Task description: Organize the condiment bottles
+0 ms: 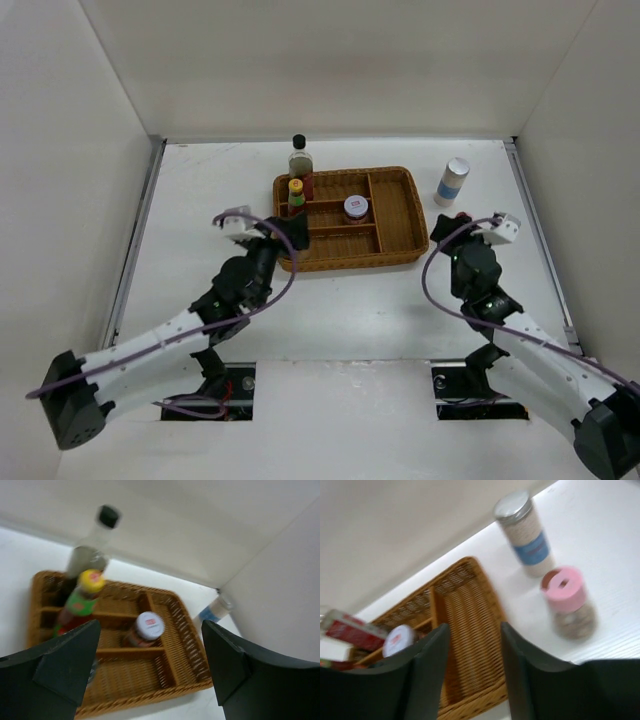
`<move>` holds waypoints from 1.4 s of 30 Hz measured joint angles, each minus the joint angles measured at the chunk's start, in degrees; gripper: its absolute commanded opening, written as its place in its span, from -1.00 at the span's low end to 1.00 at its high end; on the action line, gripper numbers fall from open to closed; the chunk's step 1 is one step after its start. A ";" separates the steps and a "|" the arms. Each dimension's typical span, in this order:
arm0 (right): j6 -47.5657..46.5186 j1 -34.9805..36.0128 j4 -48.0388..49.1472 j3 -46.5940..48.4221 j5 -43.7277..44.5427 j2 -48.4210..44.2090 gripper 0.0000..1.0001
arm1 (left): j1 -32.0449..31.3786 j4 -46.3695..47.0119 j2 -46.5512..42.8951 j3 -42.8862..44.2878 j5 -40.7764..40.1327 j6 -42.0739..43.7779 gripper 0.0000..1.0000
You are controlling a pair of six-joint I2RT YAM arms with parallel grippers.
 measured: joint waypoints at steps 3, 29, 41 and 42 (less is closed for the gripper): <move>-0.98 -4.04 -5.46 5.51 0.83 3.32 0.79 | 2.03 -5.20 -12.76 -9.99 -4.83 -2.80 0.66; -5.99 -18.73 -17.81 23.02 -4.96 40.81 -0.07 | 15.96 -7.06 -15.23 -30.56 -6.16 -11.45 1.00; -12.70 -3.96 -16.63 29.55 0.83 30.91 -0.02 | 15.93 -2.54 -12.57 -30.73 -5.49 -11.45 1.00; -13.00 -2.69 -16.31 31.01 0.48 30.95 -0.02 | 15.91 -2.40 -12.55 -30.80 -5.44 -11.45 1.00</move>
